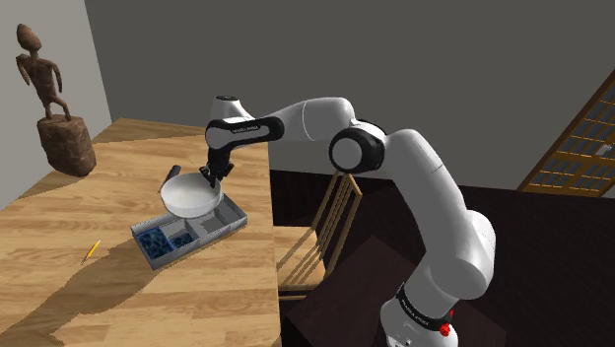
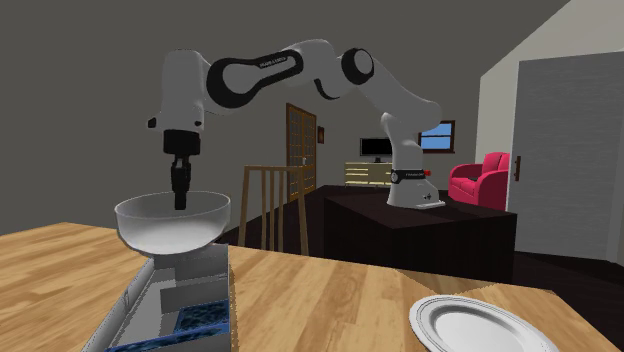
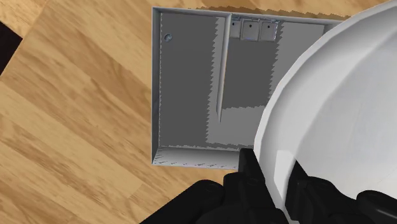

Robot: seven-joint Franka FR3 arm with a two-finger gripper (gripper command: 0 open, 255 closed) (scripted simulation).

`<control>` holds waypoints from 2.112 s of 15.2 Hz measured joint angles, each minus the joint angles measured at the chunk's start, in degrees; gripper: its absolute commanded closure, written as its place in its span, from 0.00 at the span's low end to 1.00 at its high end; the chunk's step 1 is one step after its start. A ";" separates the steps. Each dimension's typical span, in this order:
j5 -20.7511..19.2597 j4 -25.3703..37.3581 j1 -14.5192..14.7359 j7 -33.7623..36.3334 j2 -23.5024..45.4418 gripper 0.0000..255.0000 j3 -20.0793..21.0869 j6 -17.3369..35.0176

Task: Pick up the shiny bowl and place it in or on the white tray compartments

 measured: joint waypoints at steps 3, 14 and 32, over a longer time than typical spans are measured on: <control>-0.10 1.45 0.13 -0.15 2.03 1.00 -0.13 0.57; -0.42 2.41 0.38 -0.37 7.32 1.00 -0.50 4.86; -0.33 0.89 0.14 -0.33 5.28 0.00 -0.37 4.41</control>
